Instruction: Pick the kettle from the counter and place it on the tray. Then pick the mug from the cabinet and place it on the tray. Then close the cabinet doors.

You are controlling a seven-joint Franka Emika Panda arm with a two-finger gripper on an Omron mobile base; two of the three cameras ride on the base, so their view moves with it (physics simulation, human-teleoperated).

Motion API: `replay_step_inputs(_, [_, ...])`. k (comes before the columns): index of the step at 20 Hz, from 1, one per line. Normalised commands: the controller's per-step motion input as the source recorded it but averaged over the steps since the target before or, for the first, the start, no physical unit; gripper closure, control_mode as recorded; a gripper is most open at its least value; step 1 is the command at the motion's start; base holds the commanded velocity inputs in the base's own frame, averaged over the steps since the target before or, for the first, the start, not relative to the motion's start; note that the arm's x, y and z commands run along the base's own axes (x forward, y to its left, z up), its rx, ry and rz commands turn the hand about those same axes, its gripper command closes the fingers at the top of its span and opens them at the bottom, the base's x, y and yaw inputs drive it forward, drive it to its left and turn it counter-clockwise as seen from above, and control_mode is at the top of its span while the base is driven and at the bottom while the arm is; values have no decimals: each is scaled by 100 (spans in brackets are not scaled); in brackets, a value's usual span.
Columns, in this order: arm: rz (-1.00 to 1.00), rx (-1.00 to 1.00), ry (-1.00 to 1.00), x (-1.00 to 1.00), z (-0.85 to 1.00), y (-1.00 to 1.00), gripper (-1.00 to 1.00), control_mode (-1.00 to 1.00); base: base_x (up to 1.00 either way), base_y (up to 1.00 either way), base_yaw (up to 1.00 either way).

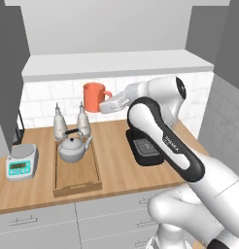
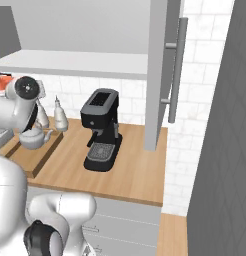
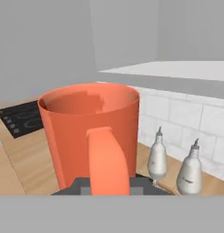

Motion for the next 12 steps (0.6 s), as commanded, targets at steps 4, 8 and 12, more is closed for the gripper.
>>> replay_step_inputs(4, [15,3,3,-29,-87,0,100,-100,0,0,0])
replay_step_inputs(8, [13,2,4,-9,-94,0,100,-100,0,0,0])
replay_step_inputs(12, [8,1,5,4,-78,0,100,-100,0,0,0])
